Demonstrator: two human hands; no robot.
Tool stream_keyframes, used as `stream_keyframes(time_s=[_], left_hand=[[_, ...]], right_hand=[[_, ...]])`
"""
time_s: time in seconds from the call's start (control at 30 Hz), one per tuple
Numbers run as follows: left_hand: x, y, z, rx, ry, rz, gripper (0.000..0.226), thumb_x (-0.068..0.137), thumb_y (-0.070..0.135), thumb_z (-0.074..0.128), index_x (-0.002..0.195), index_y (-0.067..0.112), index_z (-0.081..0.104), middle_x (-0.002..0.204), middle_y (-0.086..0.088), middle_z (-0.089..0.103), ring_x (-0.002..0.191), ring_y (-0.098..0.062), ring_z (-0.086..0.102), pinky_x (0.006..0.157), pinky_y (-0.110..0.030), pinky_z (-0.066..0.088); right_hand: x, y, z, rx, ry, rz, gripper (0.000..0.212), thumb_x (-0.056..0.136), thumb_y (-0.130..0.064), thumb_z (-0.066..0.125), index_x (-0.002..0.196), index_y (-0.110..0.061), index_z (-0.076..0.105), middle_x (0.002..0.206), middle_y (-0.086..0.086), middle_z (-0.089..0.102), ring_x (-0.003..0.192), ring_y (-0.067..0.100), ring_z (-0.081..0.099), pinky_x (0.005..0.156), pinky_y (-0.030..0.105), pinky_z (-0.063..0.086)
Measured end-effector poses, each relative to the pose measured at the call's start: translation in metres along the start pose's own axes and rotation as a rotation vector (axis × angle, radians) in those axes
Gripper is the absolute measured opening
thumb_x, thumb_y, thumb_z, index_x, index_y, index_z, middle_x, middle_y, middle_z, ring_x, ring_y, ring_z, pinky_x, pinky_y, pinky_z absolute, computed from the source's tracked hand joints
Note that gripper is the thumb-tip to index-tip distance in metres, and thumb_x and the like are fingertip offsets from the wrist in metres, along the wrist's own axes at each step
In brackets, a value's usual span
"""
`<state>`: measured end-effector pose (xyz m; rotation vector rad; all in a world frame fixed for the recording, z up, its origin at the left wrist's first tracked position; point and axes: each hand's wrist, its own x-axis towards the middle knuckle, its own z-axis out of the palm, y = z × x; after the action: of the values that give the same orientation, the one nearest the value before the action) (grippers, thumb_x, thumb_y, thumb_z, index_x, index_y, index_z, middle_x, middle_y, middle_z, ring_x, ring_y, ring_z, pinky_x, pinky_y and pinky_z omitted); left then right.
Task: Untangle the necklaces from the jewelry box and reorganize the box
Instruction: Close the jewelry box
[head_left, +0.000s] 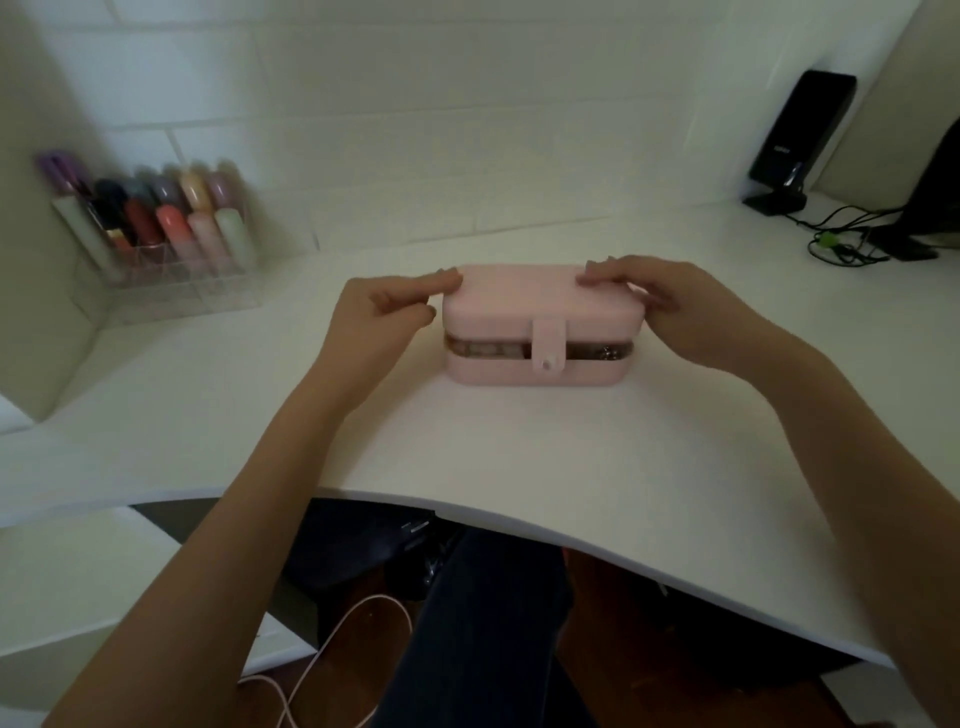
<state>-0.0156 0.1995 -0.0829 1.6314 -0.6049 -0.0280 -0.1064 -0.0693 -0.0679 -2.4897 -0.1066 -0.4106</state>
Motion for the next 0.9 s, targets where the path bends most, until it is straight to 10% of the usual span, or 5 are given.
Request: stream_keyframes(time_s=[0.17, 0.3, 0.53, 0.73, 0.9], left_hand=[[0.0, -0.001, -0.005, 0.134, -0.27, -0.11, 0.071, 0.067, 0.05, 0.064, 0.134, 0.046, 0.041, 0.143, 0.021, 0.038, 0.132, 0.0, 0.036, 0.109, -0.026, 0.03], [0.001, -0.01, 0.012, 0.287, -0.303, -0.127, 0.109, 0.068, 0.036, 0.083, 0.152, 0.026, 0.013, 0.15, 0.012, 0.028, 0.126, 0.0, 0.034, 0.085, 0.0, 0.038], [0.009, -0.02, 0.01, 0.324, -0.237, -0.088, 0.105, 0.065, 0.03, 0.085, 0.149, 0.024, 0.024, 0.141, 0.015, 0.04, 0.124, 0.0, 0.04, 0.092, -0.004, 0.035], [0.012, -0.014, 0.015, 0.271, -0.275, -0.088, 0.086, 0.057, 0.032, 0.088, 0.129, 0.021, 0.042, 0.119, 0.016, 0.051, 0.104, 0.001, 0.054, 0.064, -0.013, 0.051], [0.024, -0.012, 0.015, 0.261, -0.36, -0.068, 0.094, 0.038, 0.045, 0.086, 0.121, 0.021, 0.051, 0.116, 0.008, 0.059, 0.104, 0.002, 0.058, 0.076, -0.013, 0.047]], right_hand=[[-0.006, -0.014, 0.001, 0.138, -0.158, 0.089, 0.047, 0.091, -0.011, 0.061, 0.128, -0.039, 0.05, 0.141, -0.019, 0.038, 0.138, -0.001, 0.026, 0.11, 0.013, 0.017], [-0.011, -0.022, 0.018, -0.041, -0.201, 0.105, 0.086, 0.065, -0.048, 0.077, 0.14, -0.044, 0.035, 0.157, -0.014, 0.016, 0.145, 0.001, 0.0, 0.116, 0.024, 0.005], [-0.01, -0.038, 0.033, -0.175, -0.115, 0.163, 0.102, 0.058, -0.061, 0.079, 0.144, -0.038, 0.029, 0.16, -0.003, 0.012, 0.147, 0.019, 0.01, 0.12, 0.041, 0.012], [-0.012, -0.042, 0.034, -0.195, -0.064, 0.127, 0.09, 0.065, -0.05, 0.08, 0.142, -0.032, 0.036, 0.158, -0.001, 0.021, 0.145, 0.015, 0.02, 0.117, 0.035, 0.018], [-0.007, -0.049, 0.038, -0.391, -0.12, 0.239, 0.086, 0.064, -0.065, 0.069, 0.137, -0.041, 0.029, 0.159, -0.01, 0.014, 0.139, 0.03, 0.029, 0.111, 0.063, 0.015]])
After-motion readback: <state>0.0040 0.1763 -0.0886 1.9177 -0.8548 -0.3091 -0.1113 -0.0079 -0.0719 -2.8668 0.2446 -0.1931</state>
